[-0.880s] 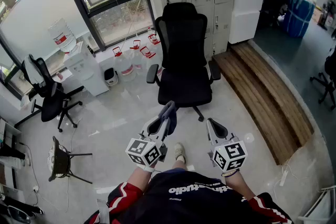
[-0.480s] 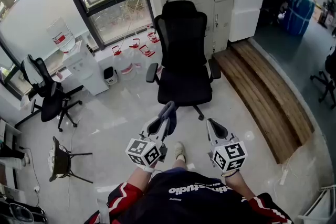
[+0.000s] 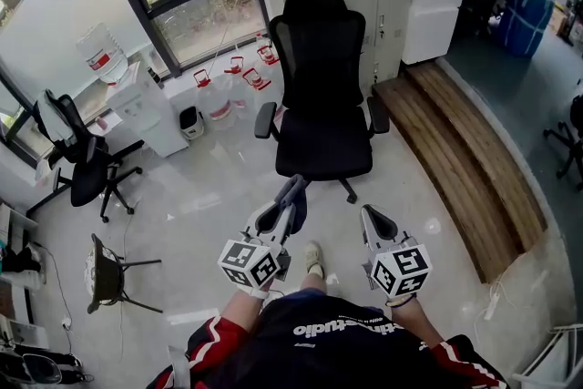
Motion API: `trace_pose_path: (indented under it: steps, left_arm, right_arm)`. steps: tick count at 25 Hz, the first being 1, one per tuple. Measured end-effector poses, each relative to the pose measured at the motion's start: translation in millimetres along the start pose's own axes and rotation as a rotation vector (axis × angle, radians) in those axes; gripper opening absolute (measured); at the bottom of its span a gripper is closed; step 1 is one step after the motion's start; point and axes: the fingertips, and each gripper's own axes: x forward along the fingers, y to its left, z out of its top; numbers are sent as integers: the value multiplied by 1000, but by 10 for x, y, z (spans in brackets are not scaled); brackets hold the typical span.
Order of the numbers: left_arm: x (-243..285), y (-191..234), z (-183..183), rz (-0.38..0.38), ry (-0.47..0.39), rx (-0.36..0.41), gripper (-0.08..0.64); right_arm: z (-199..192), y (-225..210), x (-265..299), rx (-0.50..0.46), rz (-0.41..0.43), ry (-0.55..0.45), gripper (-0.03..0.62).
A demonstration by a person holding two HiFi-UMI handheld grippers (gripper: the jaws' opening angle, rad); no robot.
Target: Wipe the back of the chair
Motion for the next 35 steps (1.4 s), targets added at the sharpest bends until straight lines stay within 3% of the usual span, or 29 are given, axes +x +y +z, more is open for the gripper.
trace_pose_path:
  steps: [9,23,35]
  left_arm:
    - [503,725,150,35,6,-46,57]
    - [1382,2320,947,69,-88,-93,57]
    - [1815,3025,1190,31,-115,-114,57]
  right_arm:
    - [144,-163,900,-14,27,55,14]
    - [884,-204,2795,-107,58,66,14]
    - [1118,-279,3449,-151,-4,71,14]
